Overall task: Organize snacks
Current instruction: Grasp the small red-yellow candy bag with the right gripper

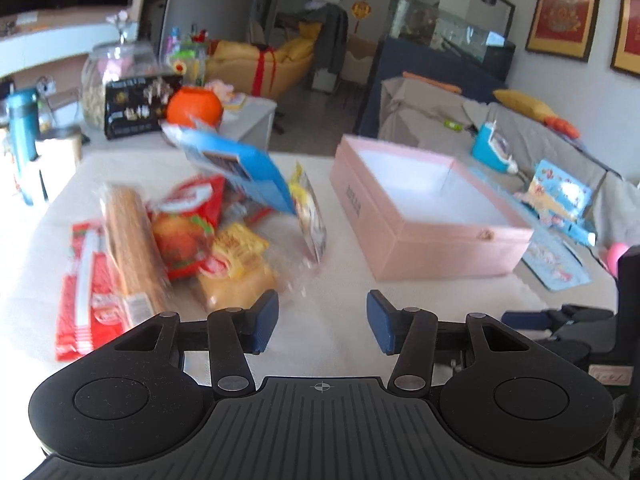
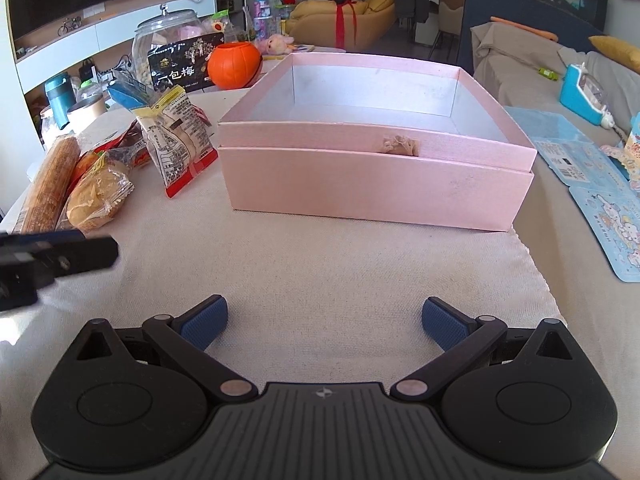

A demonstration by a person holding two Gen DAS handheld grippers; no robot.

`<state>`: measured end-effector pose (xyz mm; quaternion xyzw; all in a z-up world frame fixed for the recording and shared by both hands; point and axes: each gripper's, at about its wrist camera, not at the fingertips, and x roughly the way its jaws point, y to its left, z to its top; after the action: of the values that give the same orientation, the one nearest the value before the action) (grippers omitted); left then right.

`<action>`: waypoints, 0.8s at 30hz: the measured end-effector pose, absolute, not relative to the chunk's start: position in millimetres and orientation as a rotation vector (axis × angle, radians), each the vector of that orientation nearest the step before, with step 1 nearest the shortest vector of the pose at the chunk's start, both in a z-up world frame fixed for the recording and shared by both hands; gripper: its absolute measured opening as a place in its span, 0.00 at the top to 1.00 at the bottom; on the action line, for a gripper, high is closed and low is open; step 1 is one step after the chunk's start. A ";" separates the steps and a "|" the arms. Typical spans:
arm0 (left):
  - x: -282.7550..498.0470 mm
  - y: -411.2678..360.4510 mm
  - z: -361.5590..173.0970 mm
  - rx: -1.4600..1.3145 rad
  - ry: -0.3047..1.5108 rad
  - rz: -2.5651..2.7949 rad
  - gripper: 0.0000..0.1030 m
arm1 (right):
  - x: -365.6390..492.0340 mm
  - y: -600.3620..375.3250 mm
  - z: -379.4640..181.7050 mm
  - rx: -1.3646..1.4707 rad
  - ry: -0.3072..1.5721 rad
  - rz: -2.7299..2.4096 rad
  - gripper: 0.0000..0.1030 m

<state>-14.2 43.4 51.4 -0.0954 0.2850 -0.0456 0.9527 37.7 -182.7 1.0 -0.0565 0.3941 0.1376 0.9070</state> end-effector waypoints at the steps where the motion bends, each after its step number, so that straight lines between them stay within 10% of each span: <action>1: -18.5 51.7 61.5 -0.182 0.541 -0.063 0.47 | 38.7 -182.8 2.1 -0.122 0.815 0.293 0.00; 24: -12.8 105.2 42.7 -0.264 0.621 -0.068 0.48 | 139.0 -87.7 41.0 0.032 0.784 0.555 0.09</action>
<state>-12.8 105.2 42.7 -0.1297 0.3048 -0.0332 0.9430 139.0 -87.7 41.0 0.0155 0.3771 0.2670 0.8867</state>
